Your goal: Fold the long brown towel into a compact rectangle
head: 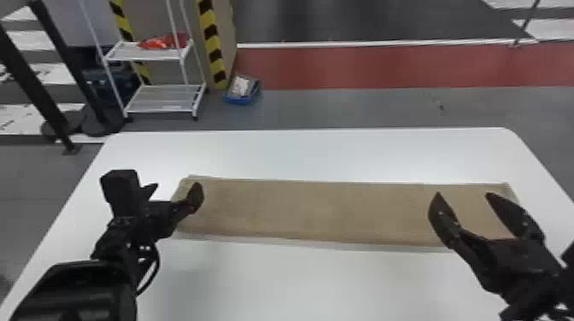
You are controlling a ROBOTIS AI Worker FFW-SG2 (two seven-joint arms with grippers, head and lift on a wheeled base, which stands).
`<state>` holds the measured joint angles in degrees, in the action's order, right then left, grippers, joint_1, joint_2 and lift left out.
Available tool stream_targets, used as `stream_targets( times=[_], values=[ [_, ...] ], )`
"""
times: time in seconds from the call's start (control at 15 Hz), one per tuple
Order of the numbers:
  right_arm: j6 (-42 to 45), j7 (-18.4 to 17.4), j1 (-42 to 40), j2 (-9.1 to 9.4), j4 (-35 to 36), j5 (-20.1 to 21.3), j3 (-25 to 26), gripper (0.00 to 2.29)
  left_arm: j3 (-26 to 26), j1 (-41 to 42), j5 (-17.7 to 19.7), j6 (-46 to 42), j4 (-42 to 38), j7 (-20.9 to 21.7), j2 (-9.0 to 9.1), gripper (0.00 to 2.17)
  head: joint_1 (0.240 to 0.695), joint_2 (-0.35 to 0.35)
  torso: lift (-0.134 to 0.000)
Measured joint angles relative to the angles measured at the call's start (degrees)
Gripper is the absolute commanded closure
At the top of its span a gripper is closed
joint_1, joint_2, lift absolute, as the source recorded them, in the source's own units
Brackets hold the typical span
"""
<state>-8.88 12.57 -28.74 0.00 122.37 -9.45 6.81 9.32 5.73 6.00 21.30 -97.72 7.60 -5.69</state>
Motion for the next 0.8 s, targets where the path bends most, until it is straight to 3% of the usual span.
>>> stream_targets(
  times=[0.27,0.73,0.8],
  values=[
    [0.0,0.2,-0.1,0.0,0.0,0.1,-0.6,0.12,1.8,-1.7,0.1,6.5,0.5,2.1,-1.71,0.15,0.695,0.118,-0.117],
    [0.0,0.2,-0.5,-0.36,0.2,-0.1,-1.1,0.12,1.5,-2.2,-1.8,11.3,0.6,3.6,-1.87,0.28,0.695,0.124,-0.117],
    [0.0,0.2,-0.6,-0.44,0.3,-0.1,-1.1,0.12,1.3,-2.2,-2.0,11.5,0.6,3.8,-1.87,0.38,0.695,0.123,-0.117]
  ],
)
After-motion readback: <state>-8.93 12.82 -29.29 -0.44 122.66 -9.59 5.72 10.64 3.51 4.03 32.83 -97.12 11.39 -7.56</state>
